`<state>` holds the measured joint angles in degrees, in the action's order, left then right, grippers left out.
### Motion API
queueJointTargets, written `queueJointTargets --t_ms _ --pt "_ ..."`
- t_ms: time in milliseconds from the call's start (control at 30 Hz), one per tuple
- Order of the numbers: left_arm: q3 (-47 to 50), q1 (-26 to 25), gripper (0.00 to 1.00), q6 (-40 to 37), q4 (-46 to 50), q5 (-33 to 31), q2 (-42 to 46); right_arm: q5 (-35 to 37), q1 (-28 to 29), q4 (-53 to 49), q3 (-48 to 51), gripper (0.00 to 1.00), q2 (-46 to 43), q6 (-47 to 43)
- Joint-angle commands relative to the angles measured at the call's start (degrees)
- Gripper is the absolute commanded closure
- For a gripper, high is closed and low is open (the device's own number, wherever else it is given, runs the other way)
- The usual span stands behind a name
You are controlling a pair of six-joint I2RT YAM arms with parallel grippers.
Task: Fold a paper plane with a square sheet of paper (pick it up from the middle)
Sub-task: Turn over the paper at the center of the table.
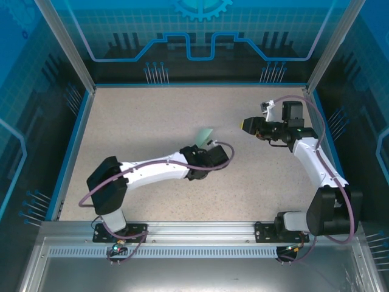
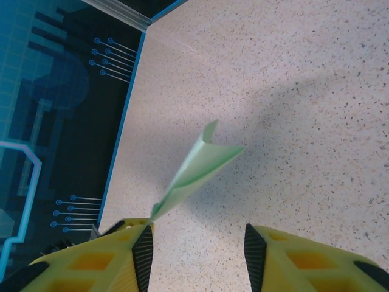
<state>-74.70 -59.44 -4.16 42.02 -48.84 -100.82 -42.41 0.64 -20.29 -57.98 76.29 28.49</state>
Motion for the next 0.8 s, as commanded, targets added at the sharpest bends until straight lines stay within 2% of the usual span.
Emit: queueJointTargets --t_ms 0,133,267,567,767 --pt "2.75 -3.57 0.95 -5.98 -4.87 -7.20 -4.41 -3.92 -1.08 1.48 1.01 0.52 0.36 0.87" --pt "4.14 -7.11 0.95 -6.08 -6.76 -6.63 -9.41 -7.78 0.03 4.91 1.81 0.47 2.31 3.31" --pt "5.38 -9.00 0.92 -5.77 -8.68 -5.88 -12.22 -7.86 3.37 5.84 2.35 0.45 4.73 3.89" --pt "8.59 -9.71 0.76 -5.91 -12.10 0.06 -12.68 -5.69 12.56 9.75 4.05 0.46 13.47 4.96" --pt "9.59 -9.64 0.56 -4.94 -12.53 5.69 -9.36 -4.18 16.06 12.27 4.90 0.51 19.05 5.18"
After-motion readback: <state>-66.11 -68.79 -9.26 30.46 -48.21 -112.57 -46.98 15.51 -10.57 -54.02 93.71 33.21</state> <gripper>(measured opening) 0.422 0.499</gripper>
